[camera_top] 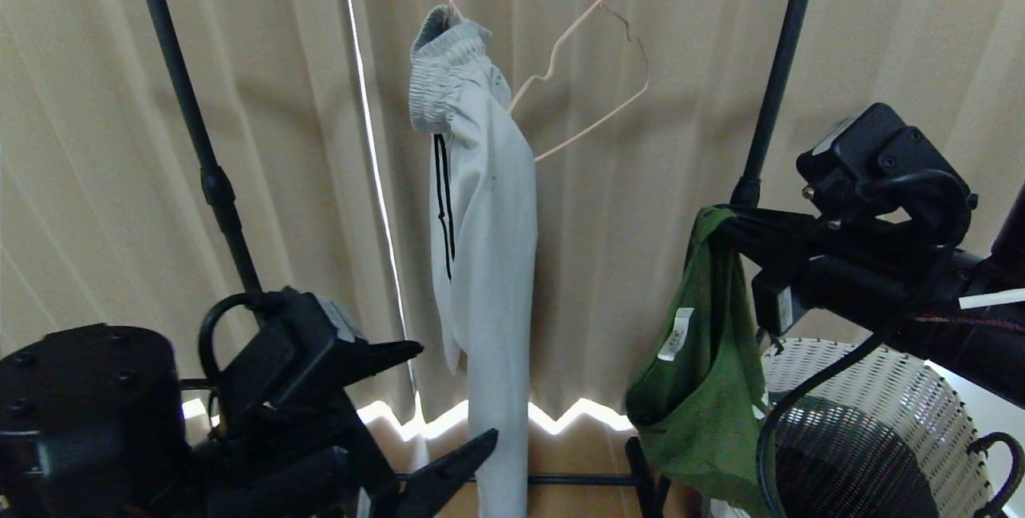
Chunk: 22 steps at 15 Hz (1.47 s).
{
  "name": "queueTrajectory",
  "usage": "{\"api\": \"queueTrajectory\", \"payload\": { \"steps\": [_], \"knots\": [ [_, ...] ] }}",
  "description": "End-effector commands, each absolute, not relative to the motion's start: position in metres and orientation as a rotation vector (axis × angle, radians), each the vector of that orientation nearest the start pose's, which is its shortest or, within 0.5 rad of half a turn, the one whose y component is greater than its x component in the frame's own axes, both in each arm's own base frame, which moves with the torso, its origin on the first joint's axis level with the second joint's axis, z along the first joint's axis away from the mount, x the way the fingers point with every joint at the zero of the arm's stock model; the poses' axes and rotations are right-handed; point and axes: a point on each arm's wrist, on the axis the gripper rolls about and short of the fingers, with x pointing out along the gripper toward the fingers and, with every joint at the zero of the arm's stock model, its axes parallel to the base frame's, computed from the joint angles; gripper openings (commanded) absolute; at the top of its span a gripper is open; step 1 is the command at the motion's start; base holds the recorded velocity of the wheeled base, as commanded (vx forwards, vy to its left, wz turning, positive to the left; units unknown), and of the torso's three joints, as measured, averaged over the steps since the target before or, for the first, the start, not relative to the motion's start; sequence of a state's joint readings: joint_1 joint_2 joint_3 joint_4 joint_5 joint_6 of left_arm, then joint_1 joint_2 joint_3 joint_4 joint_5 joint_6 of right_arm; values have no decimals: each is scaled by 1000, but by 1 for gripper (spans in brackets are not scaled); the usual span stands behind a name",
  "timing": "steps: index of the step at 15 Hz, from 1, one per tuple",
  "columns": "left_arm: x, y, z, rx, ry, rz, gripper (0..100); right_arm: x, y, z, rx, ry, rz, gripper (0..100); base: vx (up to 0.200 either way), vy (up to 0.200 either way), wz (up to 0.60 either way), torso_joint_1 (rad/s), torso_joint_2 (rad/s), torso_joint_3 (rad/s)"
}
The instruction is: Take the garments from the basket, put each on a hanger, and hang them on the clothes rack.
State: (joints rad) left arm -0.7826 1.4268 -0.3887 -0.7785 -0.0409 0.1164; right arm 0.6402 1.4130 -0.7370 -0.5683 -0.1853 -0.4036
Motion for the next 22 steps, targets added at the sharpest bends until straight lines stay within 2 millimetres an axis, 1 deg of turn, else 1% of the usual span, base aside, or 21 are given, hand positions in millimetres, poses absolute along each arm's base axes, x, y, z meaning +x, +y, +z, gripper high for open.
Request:
{"api": "queueTrajectory", "payload": {
  "steps": [1, 3, 4, 5, 7, 8, 9, 11, 13, 15, 16, 17, 20, 22],
  "knots": [
    [154, -177, 148, 183, 257, -894, 100, 184, 152, 235, -440, -7, 535, 0, 0, 0, 0, 0, 0, 0],
    [153, -195, 138, 149, 265, -939, 100, 176, 161, 235, -441, -18, 583, 0, 0, 0, 0, 0, 0, 0],
    [155, -200, 133, 151, 270, -946, 100, 174, 164, 235, -439, -25, 602, 0, 0, 0, 0, 0, 0, 0],
    [159, -208, 126, 152, 278, -951, 100, 170, 167, 236, -436, -35, 639, 0, 0, 0, 0, 0, 0, 0],
    [171, -224, 116, 145, 287, -949, 100, 166, 168, 238, -420, -52, 702, 0, 0, 0, 0, 0, 0, 0],
    [174, -228, 115, 132, 287, -949, 100, 164, 168, 239, -414, -58, 719, 0, 0, 0, 0, 0, 0, 0],
    [179, -236, 115, 81, 281, -948, 100, 161, 169, 241, -397, -66, 753, 0, 0, 0, 0, 0, 0, 0],
    [182, -243, 115, 69, 279, -954, 100, 161, 169, 242, -376, -74, 758, 0, 0, 0, 0, 0, 0, 0],
    [187, -249, 111, 66, 278, -954, 100, 159, 171, 247, -351, -129, 782, 0, 0, 0, 0, 0, 0, 0],
    [192, -253, 103, 36, 286, -941, 100, 156, 167, 251, -333, -158, 783, 0, 0, 0, 0, 0, 0, 0],
    [193, -252, 100, 34, 294, -934, 100, 154, 166, 253, -328, -165, 783, 0, 0, 0, 0, 0, 0, 0],
    [197, -246, 97, 38, 306, -913, 100, 153, 164, 255, -324, -173, 781, 0, 0, 0, 0, 0, 0, 0],
    [201, -238, 91, 44, 331, -886, 100, 150, 160, 259, -316, -190, 777, 0, 0, 0, 0, 0, 0, 0],
    [200, -238, 90, 45, 336, -887, 100, 150, 161, 259, -317, -189, 778, 0, 0, 0, 0, 0, 0, 0]
  ]
}}
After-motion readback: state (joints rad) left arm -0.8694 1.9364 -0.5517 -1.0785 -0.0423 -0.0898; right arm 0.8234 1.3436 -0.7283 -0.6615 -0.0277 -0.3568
